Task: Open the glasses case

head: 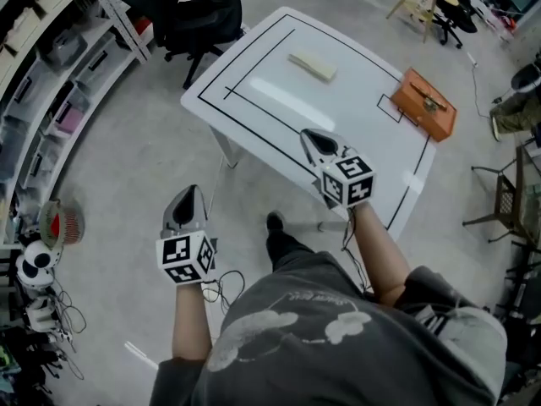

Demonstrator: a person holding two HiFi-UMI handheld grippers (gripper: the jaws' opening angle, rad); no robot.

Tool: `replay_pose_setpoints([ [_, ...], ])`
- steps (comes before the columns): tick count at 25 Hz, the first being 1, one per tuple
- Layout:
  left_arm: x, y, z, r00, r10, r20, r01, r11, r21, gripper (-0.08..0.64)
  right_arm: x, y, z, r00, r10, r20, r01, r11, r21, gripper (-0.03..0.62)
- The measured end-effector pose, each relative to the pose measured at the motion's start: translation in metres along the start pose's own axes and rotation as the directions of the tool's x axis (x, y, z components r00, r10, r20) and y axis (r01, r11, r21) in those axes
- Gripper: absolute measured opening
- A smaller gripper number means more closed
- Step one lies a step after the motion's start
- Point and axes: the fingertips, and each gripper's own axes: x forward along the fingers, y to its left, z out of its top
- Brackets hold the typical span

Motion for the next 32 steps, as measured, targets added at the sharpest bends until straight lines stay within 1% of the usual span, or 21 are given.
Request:
replay_pose_setpoints([
  [3,0.039,-0.001,0.018,1.0,-0.019,0.0,0.019,1.0,0.005,0.002,0.023,-0.031,0.016,1.0,-0.021,0.018,0.021,1.0,0.015,0.002],
  [6,0.077,-0.008,0.035,0.999,-0.047,-0.002,0.047,0.999,0.026,0.002,0.039,-0.062,0.026,0.998,-0.046,0.032,0.045,0.998,0.043,0.002],
  [12,0.138,-0.032,0.073,0.994,-0.109,0.017,0.107,0.991,0.077,0.002,0.049,-0.121,0.037,0.994,-0.104,0.043,0.101,0.993,0.068,0.001],
  [16,0.163,-0.048,0.087,0.987,-0.163,0.001,0.161,0.981,0.112,0.002,0.042,-0.145,0.039,0.987,-0.154,0.051,0.148,0.984,0.101,0.001],
  [21,0.188,-0.066,0.096,0.973,-0.228,-0.019,0.229,0.963,0.141,0.002,0.036,-0.164,0.033,0.976,-0.213,0.04,0.206,0.97,0.128,0.0],
  [23,0.2,-0.073,0.1,0.963,-0.27,-0.027,0.27,0.95,0.159,0.002,0.034,-0.168,0.031,0.969,-0.244,0.036,0.237,0.962,0.137,0.002],
  [25,0.215,-0.078,0.105,0.947,-0.319,-0.037,0.32,0.93,0.179,0.002,0.032,-0.172,0.031,0.958,-0.285,0.033,0.278,0.95,0.14,0.0],
  [29,0.252,-0.087,0.115,0.913,-0.404,-0.063,0.408,0.892,0.193,0.002,0.023,-0.187,0.035,0.926,-0.376,0.014,0.37,0.917,0.15,0.002],
  [32,0.279,-0.1,0.125,0.88,-0.466,-0.088,0.474,0.851,0.226,0.002,0.012,-0.199,0.039,0.897,-0.442,0.004,0.435,0.883,0.175,0.001],
])
